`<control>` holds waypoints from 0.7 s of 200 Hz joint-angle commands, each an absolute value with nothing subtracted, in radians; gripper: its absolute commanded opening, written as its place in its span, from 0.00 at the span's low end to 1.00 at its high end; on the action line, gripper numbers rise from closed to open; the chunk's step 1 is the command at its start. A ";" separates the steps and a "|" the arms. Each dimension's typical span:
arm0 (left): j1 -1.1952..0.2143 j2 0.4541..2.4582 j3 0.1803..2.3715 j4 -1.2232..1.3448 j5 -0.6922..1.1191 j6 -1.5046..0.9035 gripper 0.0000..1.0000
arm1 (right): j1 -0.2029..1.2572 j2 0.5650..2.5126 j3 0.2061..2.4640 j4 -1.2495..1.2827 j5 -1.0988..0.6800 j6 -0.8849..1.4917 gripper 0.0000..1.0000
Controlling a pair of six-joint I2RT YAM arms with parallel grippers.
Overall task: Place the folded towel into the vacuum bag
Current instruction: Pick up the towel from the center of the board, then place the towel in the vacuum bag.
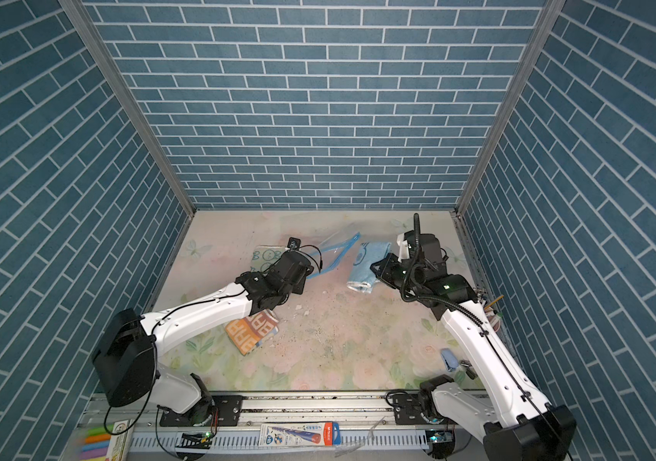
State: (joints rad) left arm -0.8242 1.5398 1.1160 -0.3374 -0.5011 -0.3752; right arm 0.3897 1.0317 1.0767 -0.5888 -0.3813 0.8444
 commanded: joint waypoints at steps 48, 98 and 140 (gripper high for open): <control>-0.843 1.618 1.211 -0.318 -0.456 -0.381 0.00 | 0.385 1.028 1.066 -0.507 -0.679 0.852 0.00; -0.845 1.607 1.212 -0.331 -0.454 -0.381 0.00 | 0.386 1.104 1.037 -0.379 -0.704 0.933 0.00; -0.851 1.604 1.213 -0.325 -0.451 -0.383 0.00 | 0.381 1.158 1.029 -0.318 -0.715 0.997 0.00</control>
